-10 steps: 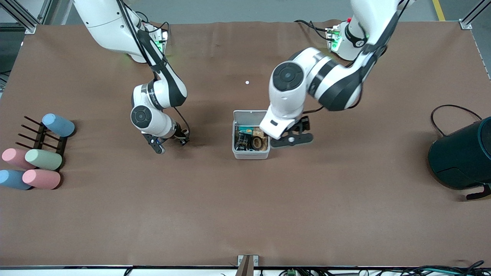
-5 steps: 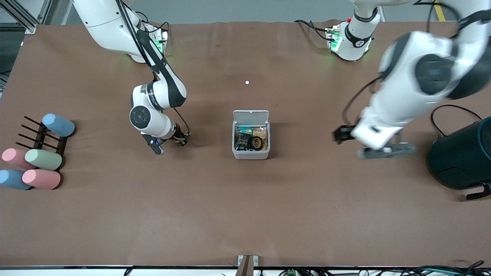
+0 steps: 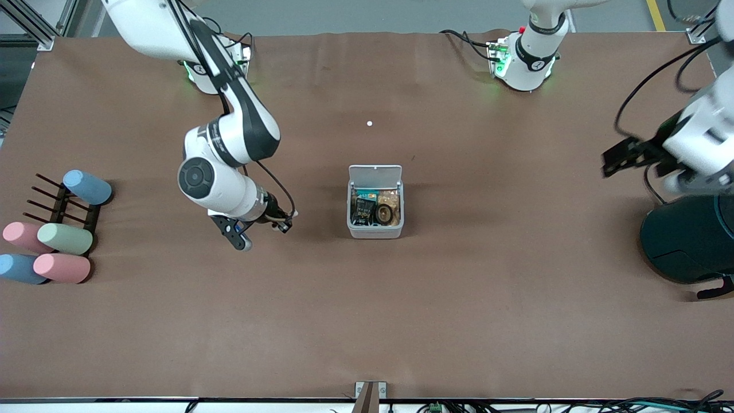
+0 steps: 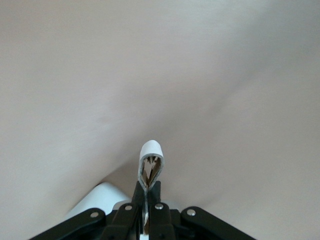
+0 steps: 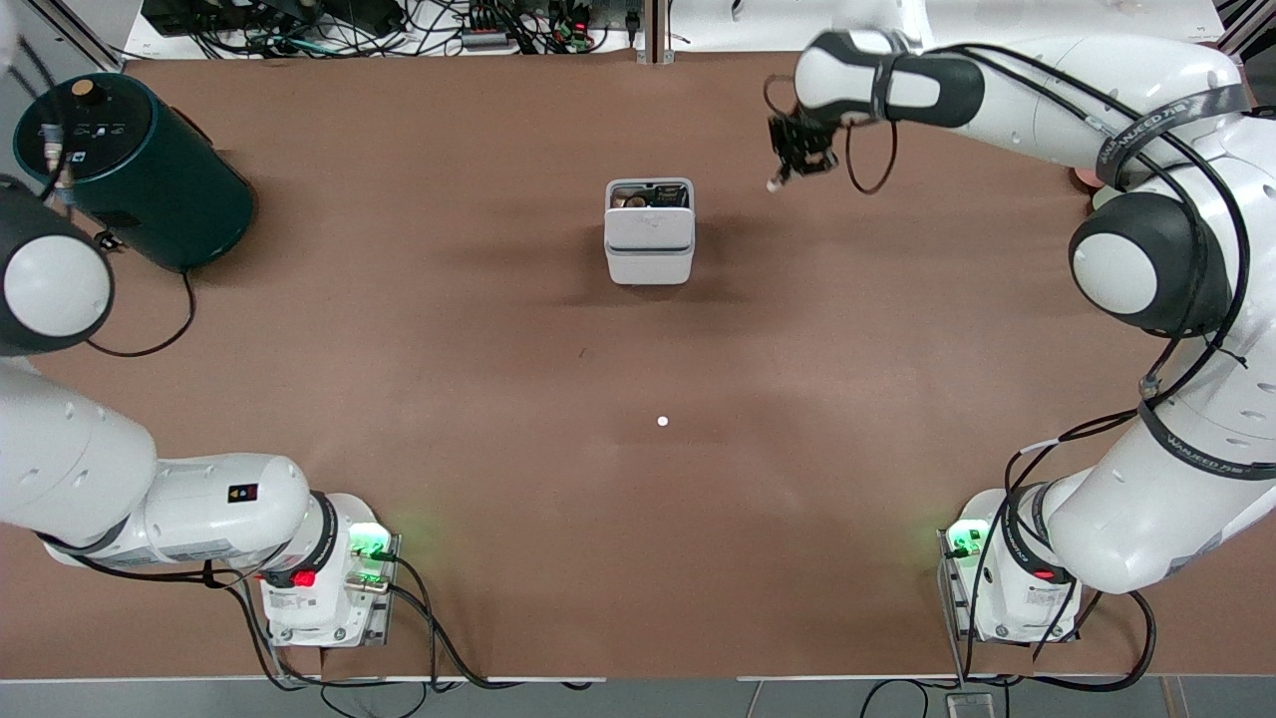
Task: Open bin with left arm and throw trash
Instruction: 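Carry the strip over the bin and release it from the right gripper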
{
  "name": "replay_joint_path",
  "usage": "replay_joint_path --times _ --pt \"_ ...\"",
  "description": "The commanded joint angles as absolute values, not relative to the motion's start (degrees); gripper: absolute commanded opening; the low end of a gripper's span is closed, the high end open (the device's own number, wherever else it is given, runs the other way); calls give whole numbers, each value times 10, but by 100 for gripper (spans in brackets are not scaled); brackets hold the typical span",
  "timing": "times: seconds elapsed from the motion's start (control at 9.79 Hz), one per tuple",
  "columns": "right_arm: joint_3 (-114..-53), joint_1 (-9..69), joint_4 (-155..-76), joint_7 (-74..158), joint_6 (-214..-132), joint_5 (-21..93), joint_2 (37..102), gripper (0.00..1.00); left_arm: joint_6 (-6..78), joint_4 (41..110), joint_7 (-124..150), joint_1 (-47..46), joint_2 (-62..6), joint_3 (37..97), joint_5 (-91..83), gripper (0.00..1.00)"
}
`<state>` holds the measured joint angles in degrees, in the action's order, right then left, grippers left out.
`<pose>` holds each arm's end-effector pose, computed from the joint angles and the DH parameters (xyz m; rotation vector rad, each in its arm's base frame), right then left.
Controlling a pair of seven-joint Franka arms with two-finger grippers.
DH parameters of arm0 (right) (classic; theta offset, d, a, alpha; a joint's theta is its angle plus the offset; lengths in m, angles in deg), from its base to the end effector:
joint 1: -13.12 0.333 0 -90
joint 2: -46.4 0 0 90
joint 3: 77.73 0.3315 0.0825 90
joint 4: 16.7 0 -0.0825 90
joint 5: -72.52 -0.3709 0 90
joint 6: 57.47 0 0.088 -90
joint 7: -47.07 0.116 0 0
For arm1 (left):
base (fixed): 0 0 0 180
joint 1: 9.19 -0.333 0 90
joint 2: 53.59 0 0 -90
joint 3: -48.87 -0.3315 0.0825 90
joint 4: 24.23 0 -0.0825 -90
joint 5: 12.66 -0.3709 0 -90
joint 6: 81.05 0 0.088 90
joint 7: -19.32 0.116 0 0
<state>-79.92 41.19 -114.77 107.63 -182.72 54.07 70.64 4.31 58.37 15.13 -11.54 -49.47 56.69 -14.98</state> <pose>0.5900 0.3047 0.3634 -2.6962 1.1106 0.1972 0.5549 -0.0449 0.6437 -3.1088 0.0300 0.0318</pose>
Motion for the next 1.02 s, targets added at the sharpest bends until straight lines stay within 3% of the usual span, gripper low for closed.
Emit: replay_joint_path --times 0.0,0.31,0.92 --pt "-800 464 -1067 1121 -1841 509 745 0 60 659 166 -70 -557 511 -142 100" --pt "-800 508 -981 1146 -1849 507 826 1 76 637 167 -68 -551 504 -142 100" --pt "-800 544 -980 1253 -1851 498 842 7 66 619 166 -69 -530 506 -143 100"
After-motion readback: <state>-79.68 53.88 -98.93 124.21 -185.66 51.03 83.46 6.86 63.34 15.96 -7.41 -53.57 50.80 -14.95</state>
